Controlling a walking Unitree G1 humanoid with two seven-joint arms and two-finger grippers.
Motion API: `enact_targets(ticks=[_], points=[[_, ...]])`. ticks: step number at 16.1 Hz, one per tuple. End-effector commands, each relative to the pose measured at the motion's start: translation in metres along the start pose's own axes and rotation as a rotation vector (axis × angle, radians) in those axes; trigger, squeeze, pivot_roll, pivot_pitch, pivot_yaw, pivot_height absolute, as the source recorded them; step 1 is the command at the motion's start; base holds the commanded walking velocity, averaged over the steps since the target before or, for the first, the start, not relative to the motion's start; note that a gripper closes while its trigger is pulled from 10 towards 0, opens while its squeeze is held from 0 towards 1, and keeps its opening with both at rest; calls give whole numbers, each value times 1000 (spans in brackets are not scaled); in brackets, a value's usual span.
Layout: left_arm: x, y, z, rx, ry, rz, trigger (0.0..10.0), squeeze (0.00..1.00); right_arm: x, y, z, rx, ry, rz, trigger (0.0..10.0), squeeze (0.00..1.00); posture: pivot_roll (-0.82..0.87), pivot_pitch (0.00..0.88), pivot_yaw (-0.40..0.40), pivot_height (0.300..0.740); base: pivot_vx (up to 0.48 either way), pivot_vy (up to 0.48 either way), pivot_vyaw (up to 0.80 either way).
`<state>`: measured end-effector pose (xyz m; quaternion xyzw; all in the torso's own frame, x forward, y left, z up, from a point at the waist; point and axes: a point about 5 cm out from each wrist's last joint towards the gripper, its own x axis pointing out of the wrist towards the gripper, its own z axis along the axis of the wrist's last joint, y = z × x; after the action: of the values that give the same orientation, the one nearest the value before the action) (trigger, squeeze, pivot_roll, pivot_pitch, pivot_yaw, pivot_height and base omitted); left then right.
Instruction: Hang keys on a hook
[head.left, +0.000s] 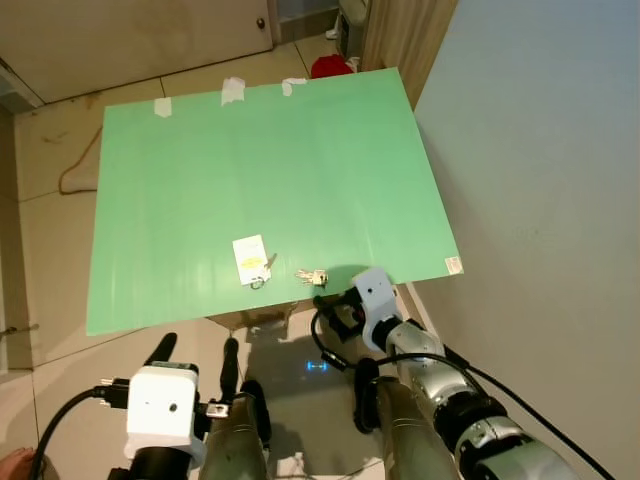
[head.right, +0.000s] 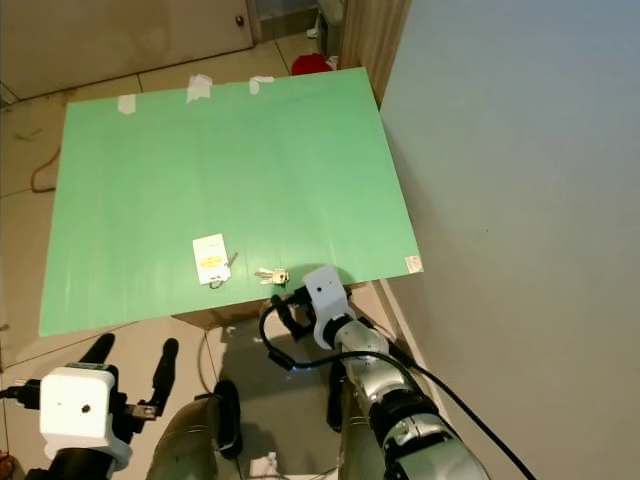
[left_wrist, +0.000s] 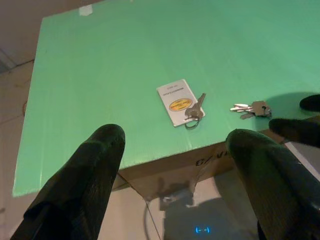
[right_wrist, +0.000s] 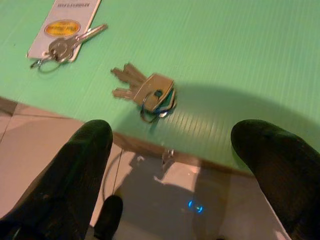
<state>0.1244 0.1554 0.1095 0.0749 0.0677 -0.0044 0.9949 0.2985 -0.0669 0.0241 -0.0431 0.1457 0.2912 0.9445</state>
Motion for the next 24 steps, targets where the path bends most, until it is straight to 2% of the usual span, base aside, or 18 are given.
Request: enact_targets(ticks=[1, 6, 8, 16, 24], points=[[-6, -1, -3, 4, 28, 7, 10000, 0, -3, 4, -10, 36, 28, -2, 10000, 0, 158, 388, -33, 740, 0, 0, 0], [-7, -6, -5, 3, 37, 6, 10000, 0, 0, 5, -7, 73, 9, -6, 10000, 0, 162, 387, -40, 740, 0, 0, 0], [-12, -14, -13, 21, 61, -32, 10000, 0, 3, 5, -4, 87, 8, -15, 10000, 0, 161, 392, -38, 740, 0, 0, 0], [-14, -11, -18, 43, 72, -26, 10000, 0, 7, 13, -3, 153, 4, -35, 10000, 0, 164, 400, -28, 740, 0, 0, 0], [-11, -9, -17, 68, 59, -26, 10000, 0, 6, 22, -8, 35, 20, -45, 10000, 0, 156, 411, -27, 740, 0, 0, 0]])
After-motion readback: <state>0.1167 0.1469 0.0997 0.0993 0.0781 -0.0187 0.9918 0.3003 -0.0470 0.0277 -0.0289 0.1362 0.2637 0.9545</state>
